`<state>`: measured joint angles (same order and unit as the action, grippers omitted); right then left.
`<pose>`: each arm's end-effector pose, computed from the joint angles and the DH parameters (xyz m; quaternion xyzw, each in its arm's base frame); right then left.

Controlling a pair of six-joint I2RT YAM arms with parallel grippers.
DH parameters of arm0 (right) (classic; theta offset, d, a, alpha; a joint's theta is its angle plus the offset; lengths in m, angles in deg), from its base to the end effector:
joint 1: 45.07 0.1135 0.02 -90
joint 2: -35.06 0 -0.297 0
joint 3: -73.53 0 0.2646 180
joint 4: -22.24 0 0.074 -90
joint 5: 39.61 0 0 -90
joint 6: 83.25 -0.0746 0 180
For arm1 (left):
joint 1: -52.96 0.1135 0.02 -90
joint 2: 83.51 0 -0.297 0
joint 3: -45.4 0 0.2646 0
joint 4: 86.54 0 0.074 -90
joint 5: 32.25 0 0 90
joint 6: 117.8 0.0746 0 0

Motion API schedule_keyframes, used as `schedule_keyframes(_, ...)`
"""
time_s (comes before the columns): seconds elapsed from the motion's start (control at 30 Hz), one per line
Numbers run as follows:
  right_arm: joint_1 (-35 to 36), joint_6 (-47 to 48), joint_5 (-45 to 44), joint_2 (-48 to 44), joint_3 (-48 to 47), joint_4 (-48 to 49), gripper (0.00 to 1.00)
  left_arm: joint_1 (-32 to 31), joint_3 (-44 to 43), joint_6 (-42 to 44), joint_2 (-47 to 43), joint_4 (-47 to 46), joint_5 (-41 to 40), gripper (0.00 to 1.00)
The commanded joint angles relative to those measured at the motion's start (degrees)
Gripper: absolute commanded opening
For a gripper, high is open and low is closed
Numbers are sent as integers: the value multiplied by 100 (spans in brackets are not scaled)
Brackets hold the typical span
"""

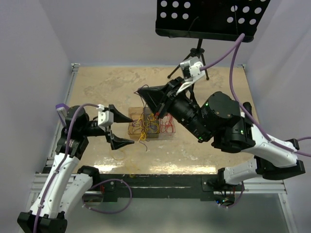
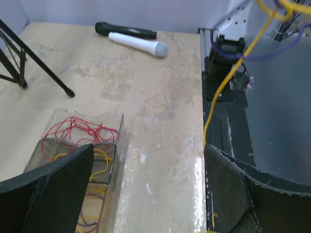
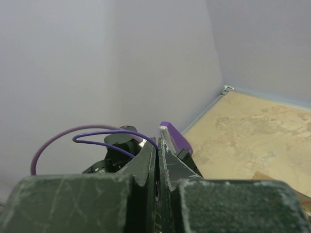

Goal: Untangle the cables
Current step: Untie the cable.

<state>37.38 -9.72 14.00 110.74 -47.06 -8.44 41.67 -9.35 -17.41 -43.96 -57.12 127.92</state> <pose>0.0785 0.2558 0.6210 -0.1109 0.6235 0.4452 0.6331 0.1261 -0.0967 0.3476 0.4682 0.5679 -0.4576 0.4990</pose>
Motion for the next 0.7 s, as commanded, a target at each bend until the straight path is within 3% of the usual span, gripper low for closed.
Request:
schedule_keyframes(0.0, 7, -102, 386, 96, -186, 317, 0, 21, -150, -1276, -158, -1534, 453, 100)
schedule_keyframes(0.23, -1, -111, 755, 79, -1, 300, 0, 21, -879, -1286, -132, -1702, 269, 97)
schedule_keyframes(0.47, -1, -251, 483, -106, 578, 238, 0, 21, -1504, -916, -88, -1008, -170, 86)
schedule_keyframes(0.67, -1, -278, 404, -53, 746, 264, 0, 21, -1312, -2284, -167, -2157, -294, 73)
